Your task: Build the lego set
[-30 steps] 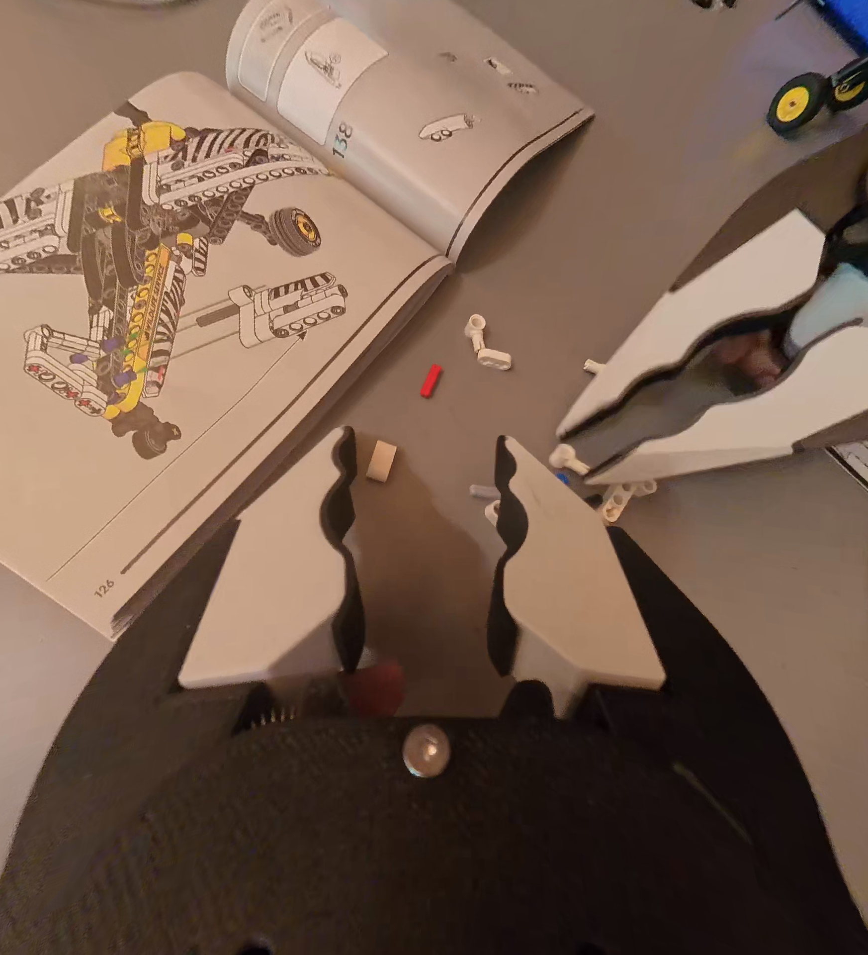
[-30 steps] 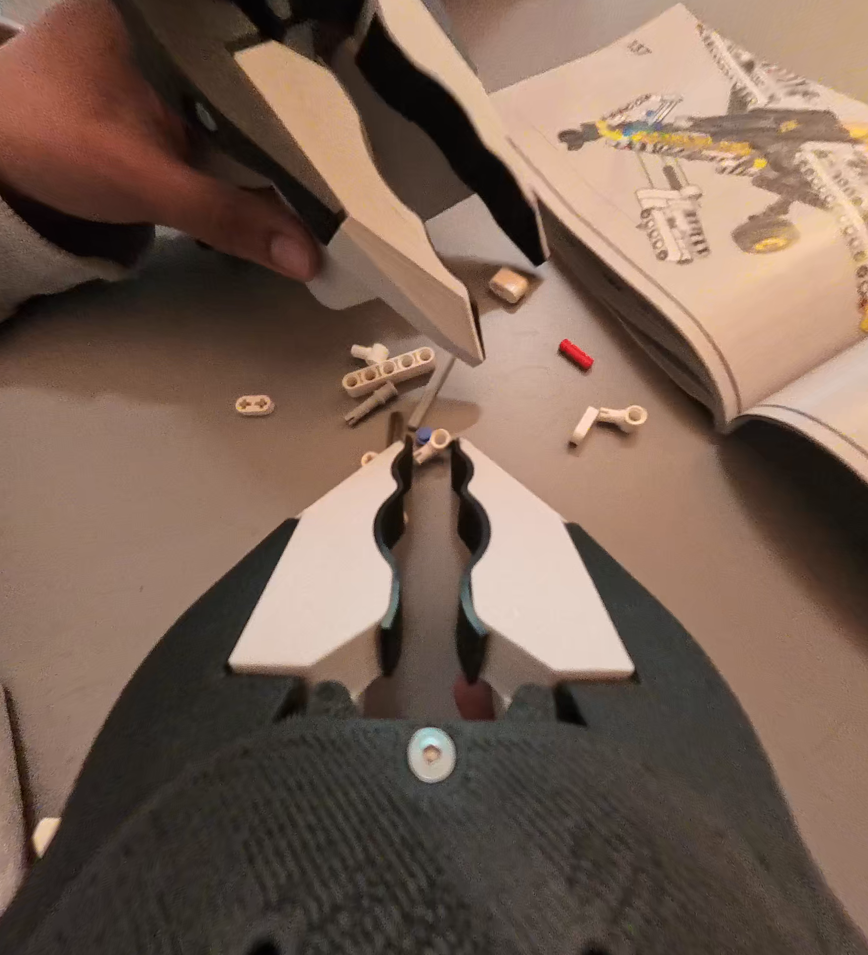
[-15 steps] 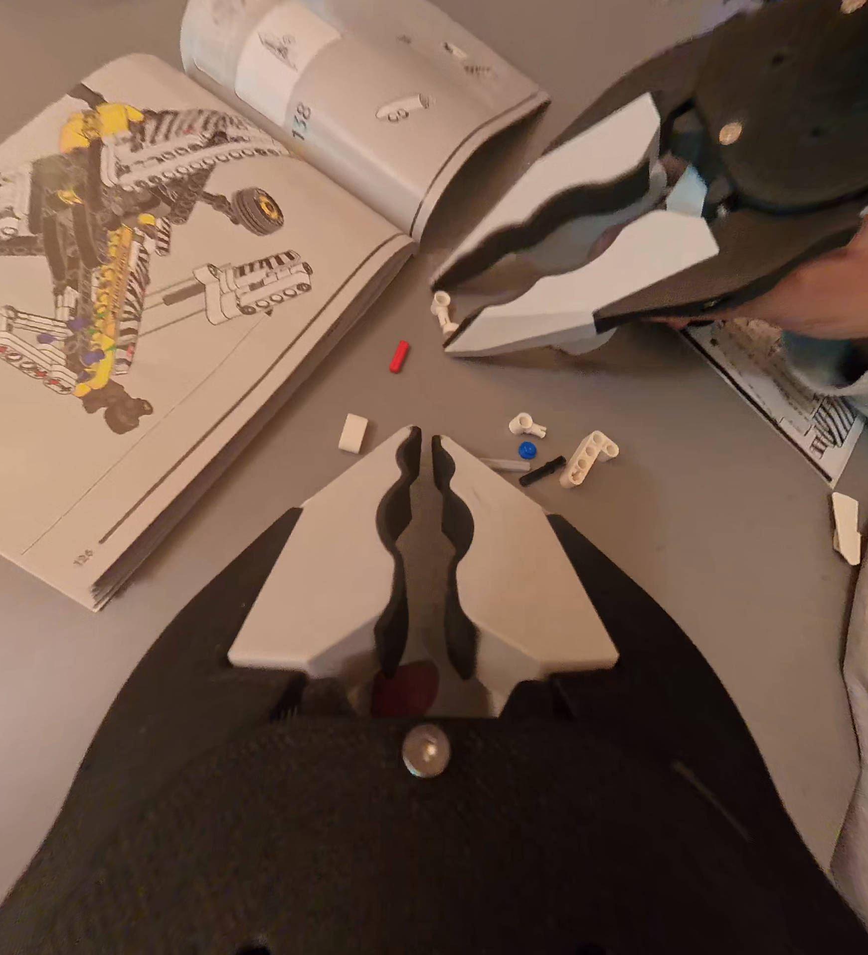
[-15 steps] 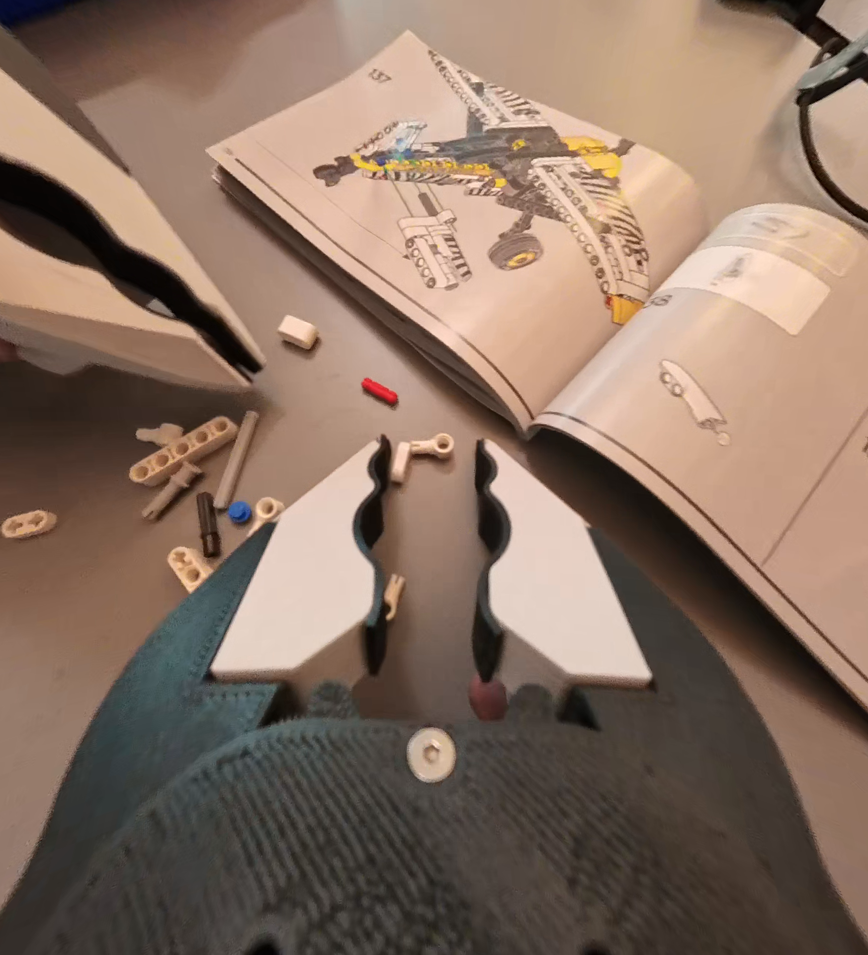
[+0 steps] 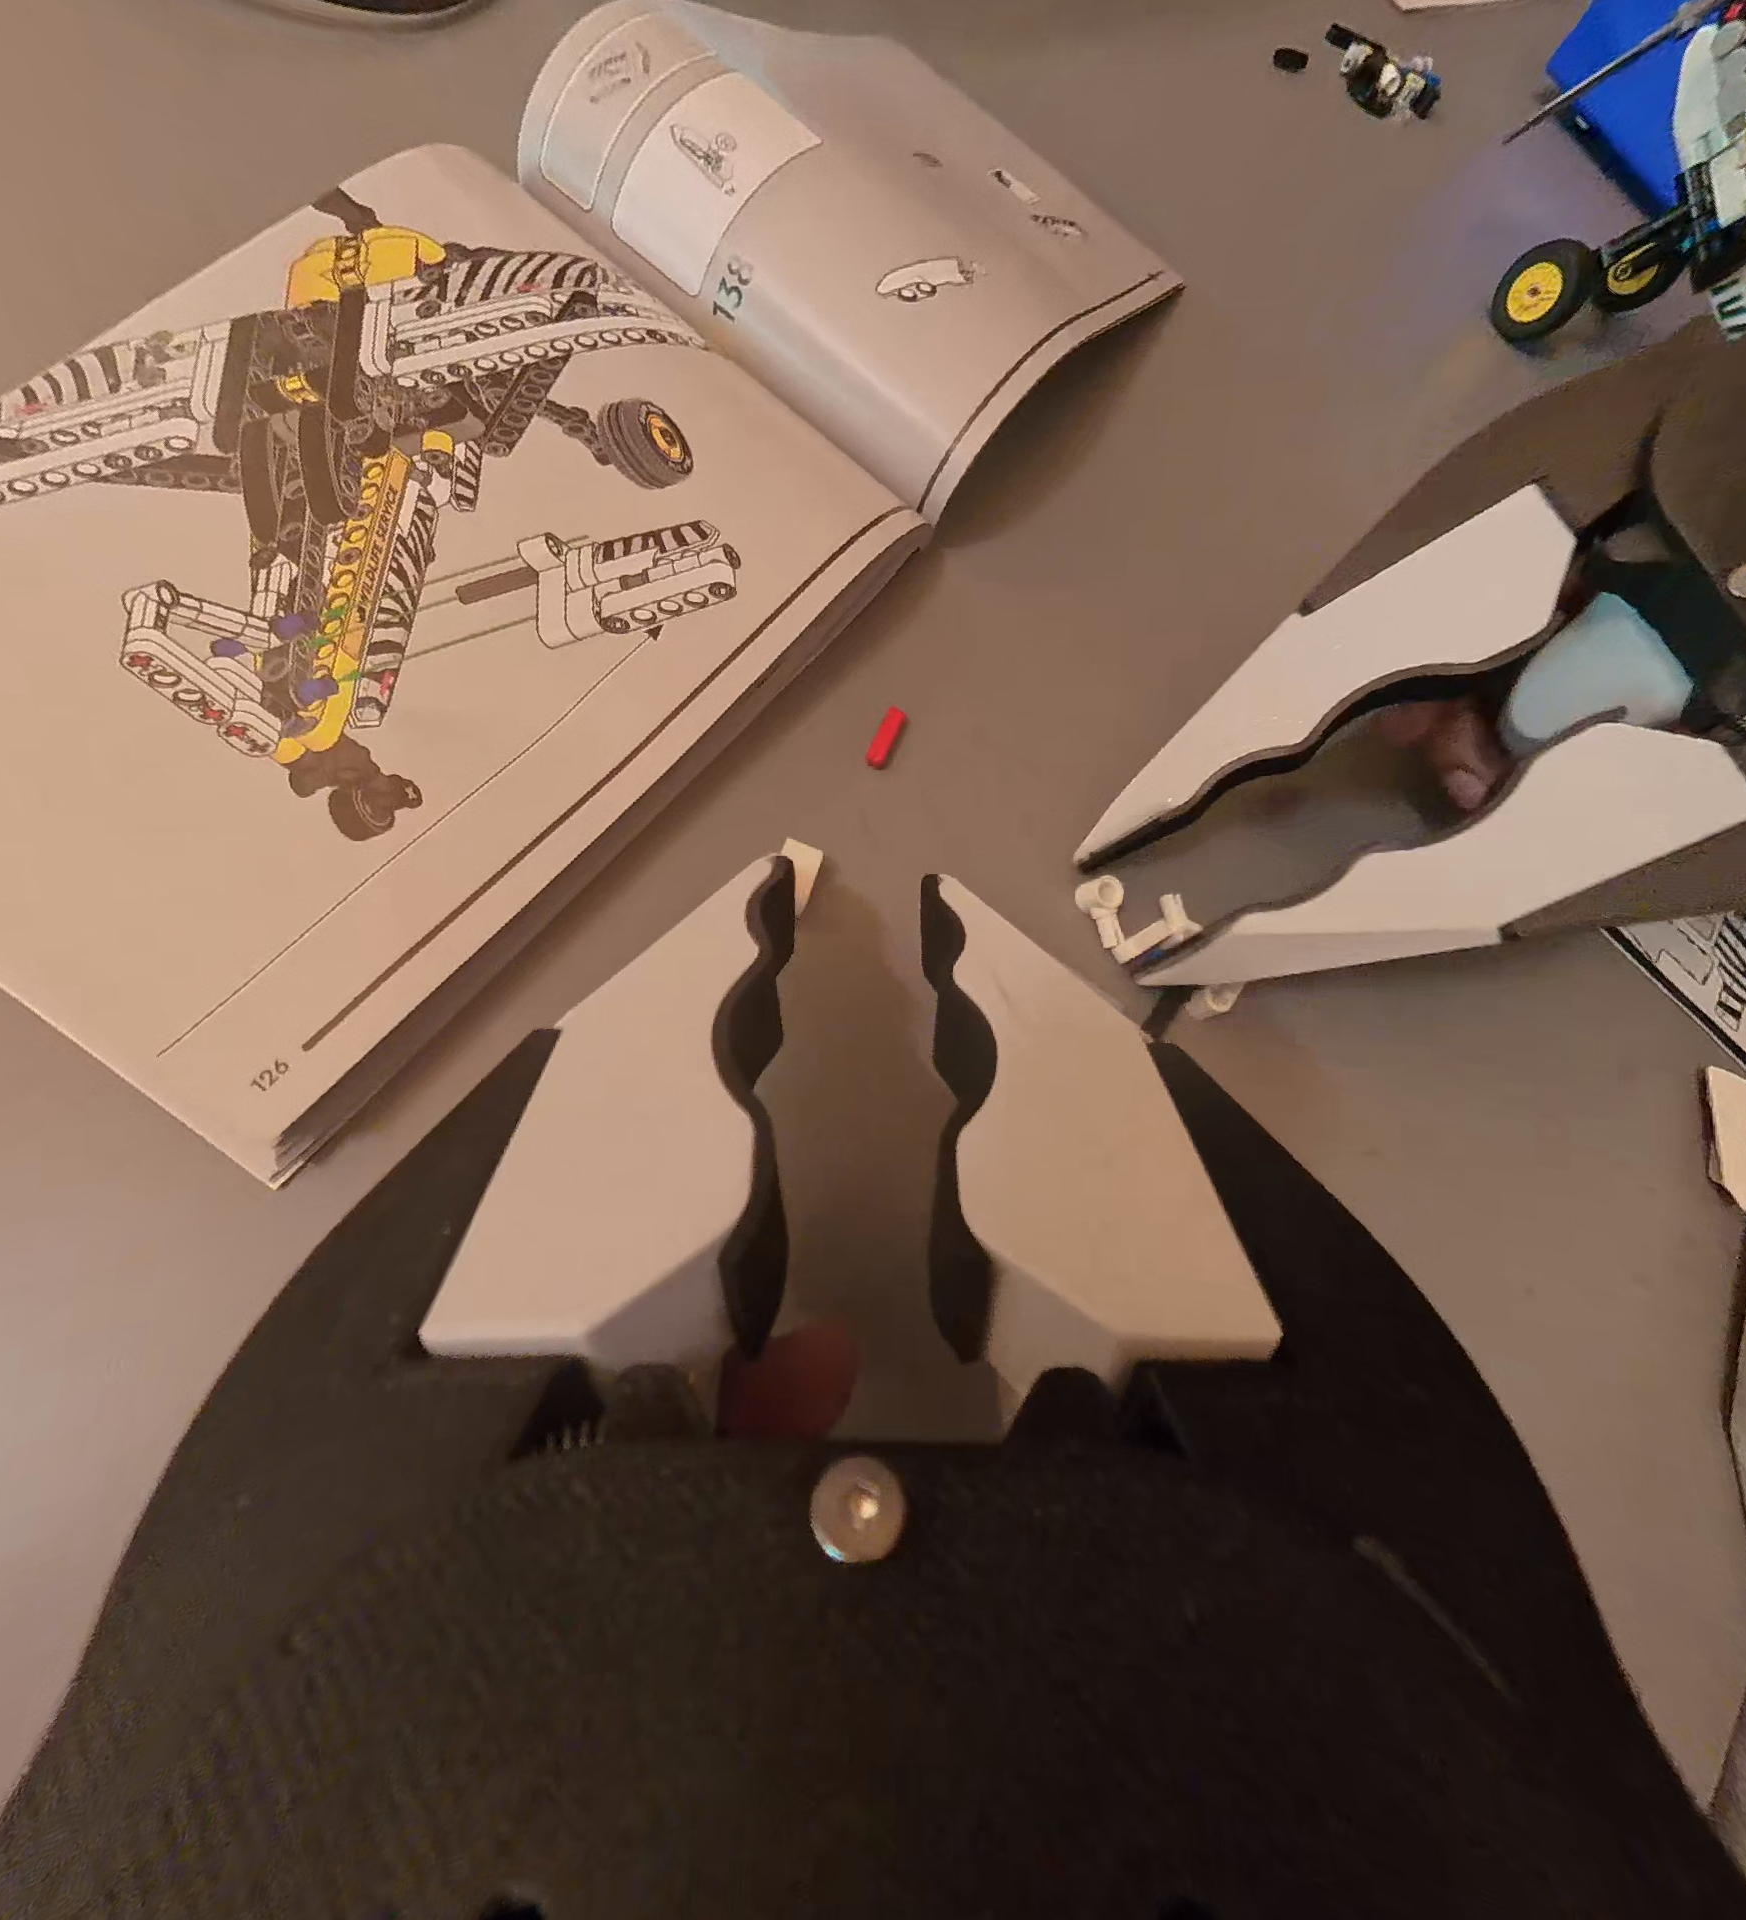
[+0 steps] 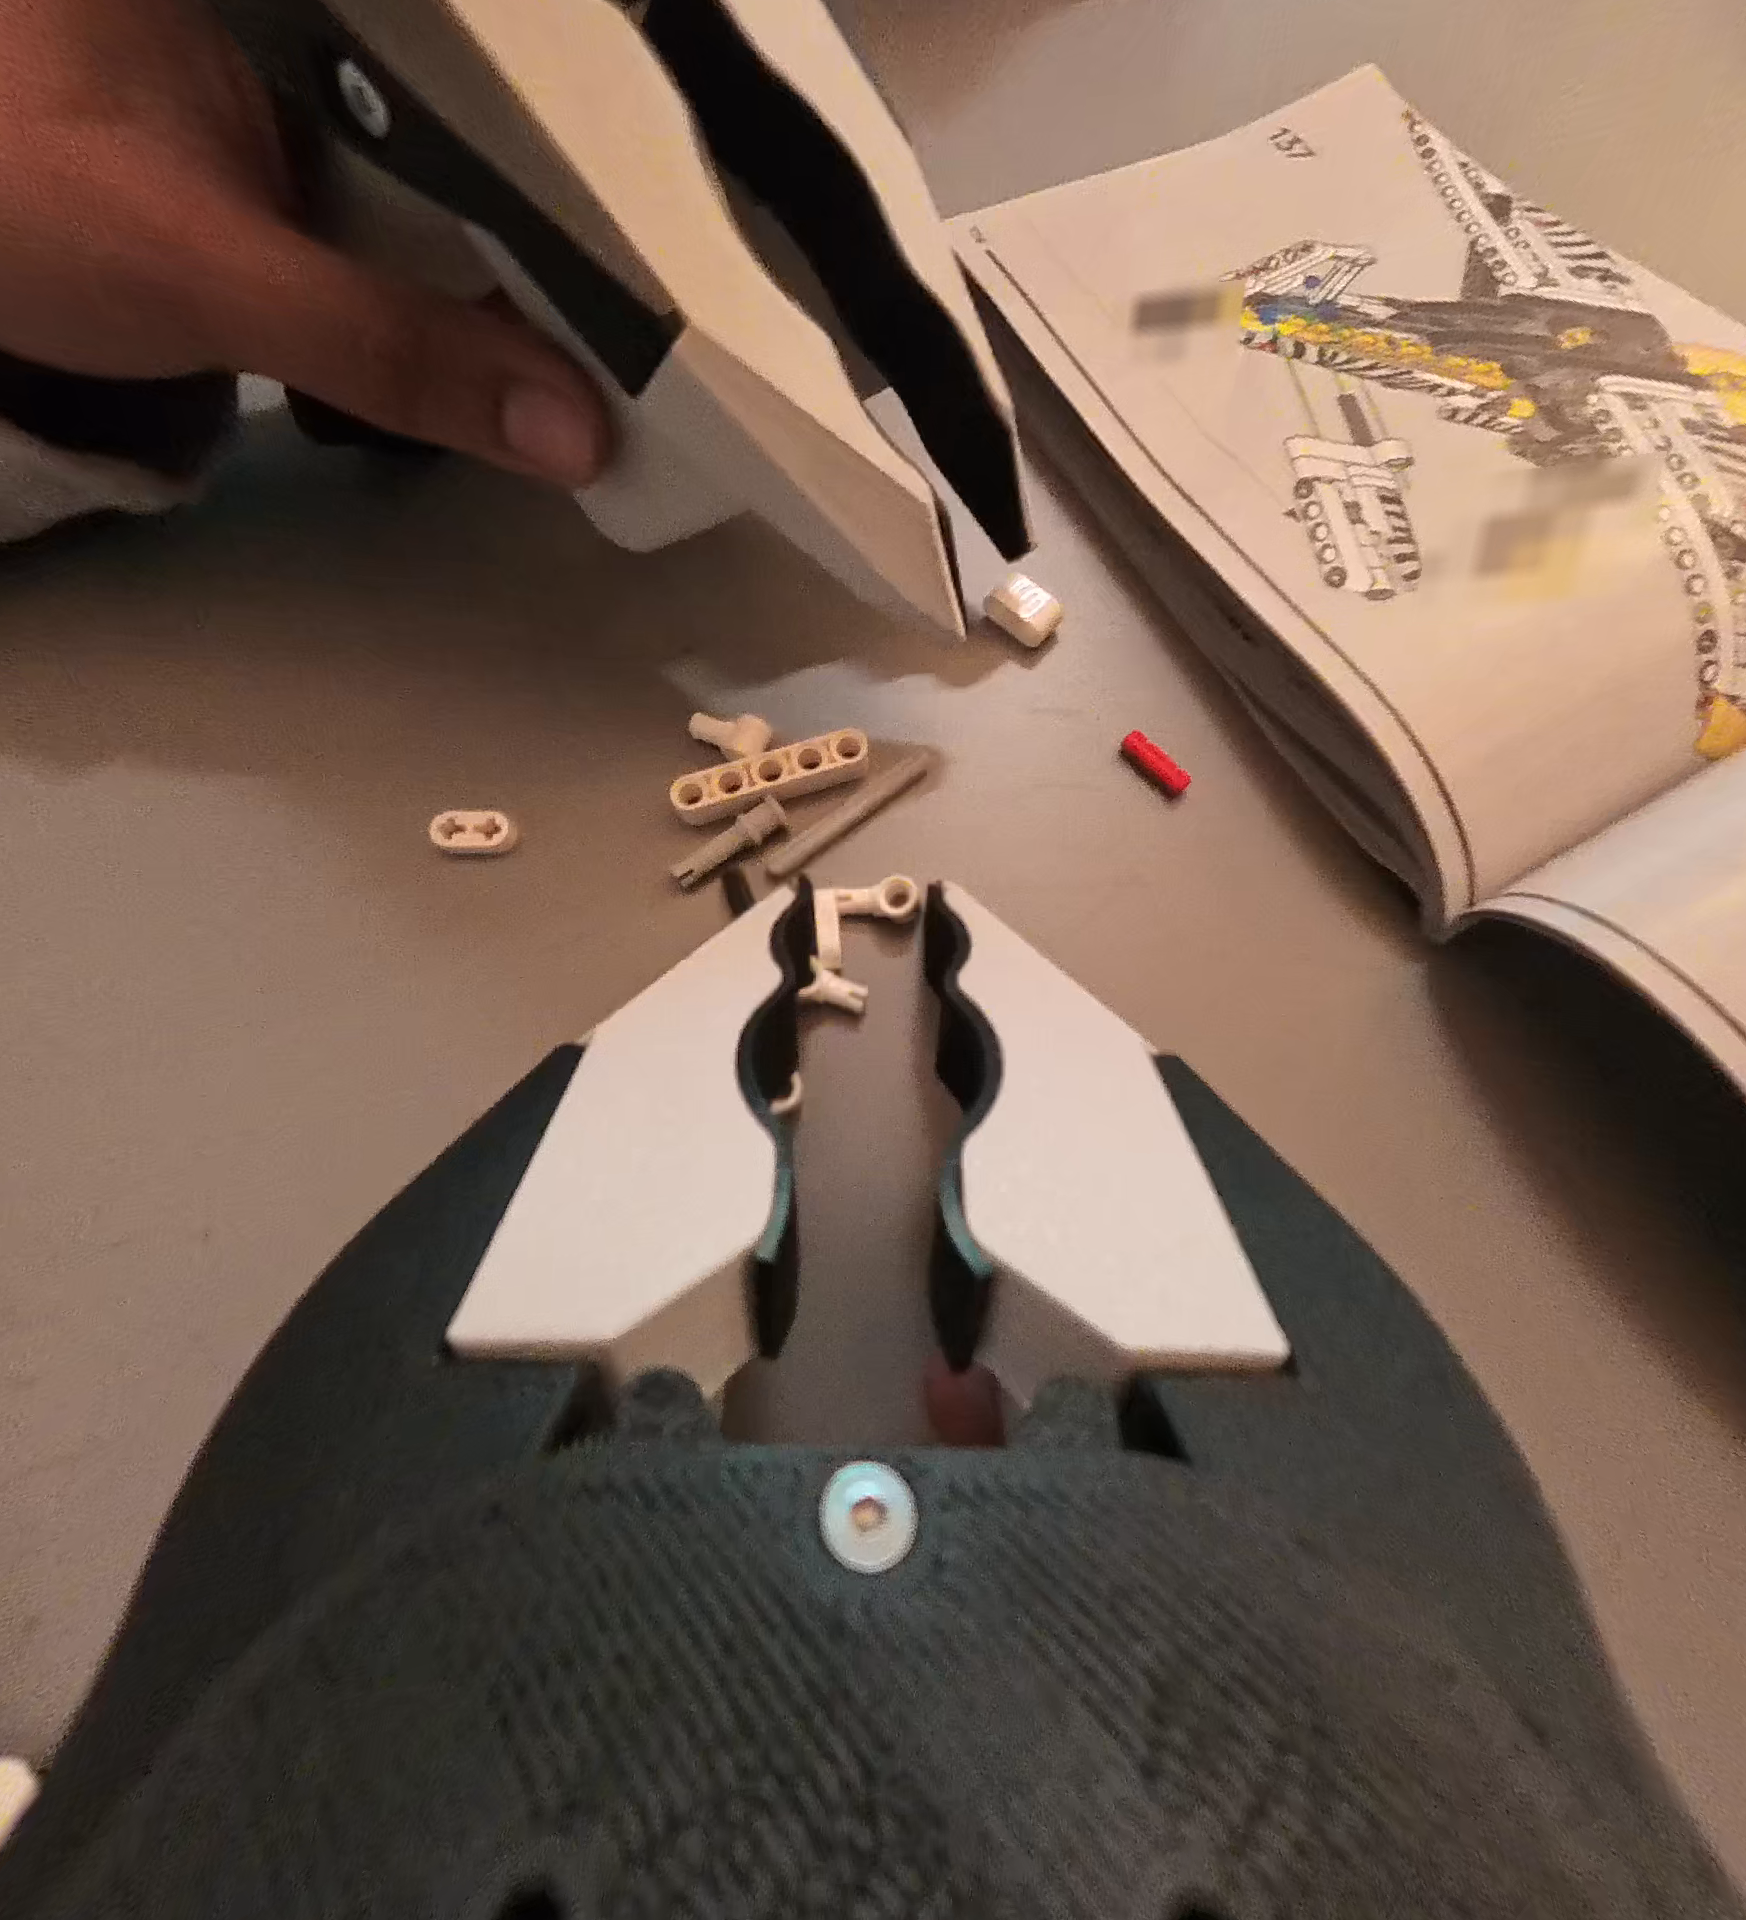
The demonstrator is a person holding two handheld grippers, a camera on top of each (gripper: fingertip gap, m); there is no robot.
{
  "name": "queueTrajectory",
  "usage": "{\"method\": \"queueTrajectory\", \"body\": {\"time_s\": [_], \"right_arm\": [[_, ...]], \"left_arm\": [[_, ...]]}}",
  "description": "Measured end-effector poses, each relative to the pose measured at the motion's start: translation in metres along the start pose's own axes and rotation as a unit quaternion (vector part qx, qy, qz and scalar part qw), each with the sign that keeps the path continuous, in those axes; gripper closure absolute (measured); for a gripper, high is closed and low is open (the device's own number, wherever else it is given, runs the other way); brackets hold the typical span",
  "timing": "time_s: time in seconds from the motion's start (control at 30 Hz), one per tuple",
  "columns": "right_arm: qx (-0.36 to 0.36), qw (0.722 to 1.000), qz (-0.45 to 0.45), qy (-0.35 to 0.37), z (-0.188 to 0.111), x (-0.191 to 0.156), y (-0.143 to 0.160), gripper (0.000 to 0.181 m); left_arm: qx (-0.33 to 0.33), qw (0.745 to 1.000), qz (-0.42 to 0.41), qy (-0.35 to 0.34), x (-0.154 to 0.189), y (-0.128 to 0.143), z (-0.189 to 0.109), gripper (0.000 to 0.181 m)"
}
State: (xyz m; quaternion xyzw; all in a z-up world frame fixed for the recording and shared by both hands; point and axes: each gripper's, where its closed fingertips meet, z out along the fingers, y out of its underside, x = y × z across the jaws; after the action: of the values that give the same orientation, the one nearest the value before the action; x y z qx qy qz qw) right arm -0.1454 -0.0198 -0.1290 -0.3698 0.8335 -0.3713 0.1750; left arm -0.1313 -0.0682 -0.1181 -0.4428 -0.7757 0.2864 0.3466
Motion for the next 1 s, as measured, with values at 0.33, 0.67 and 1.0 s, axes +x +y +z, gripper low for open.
{"method": "queueTrajectory", "body": {"time_s": [0.33,0.67,1.0], "right_arm": [[0.001,0.997,0.055,0.055,-0.037,0.018,0.009,0.144],[-0.021,0.993,0.088,0.074,-0.033,0.029,0.031,0.176],[-0.023,0.996,0.051,0.075,-0.019,0.022,0.019,0.176]], "left_arm": [[-0.03,0.999,-0.032,-0.002,-0.007,0.003,0.012,0.157],[-0.05,0.998,-0.022,0.016,0.009,0.017,0.006,0.172],[-0.038,0.994,-0.093,0.041,0.026,0.04,-0.022,0.172]]}}
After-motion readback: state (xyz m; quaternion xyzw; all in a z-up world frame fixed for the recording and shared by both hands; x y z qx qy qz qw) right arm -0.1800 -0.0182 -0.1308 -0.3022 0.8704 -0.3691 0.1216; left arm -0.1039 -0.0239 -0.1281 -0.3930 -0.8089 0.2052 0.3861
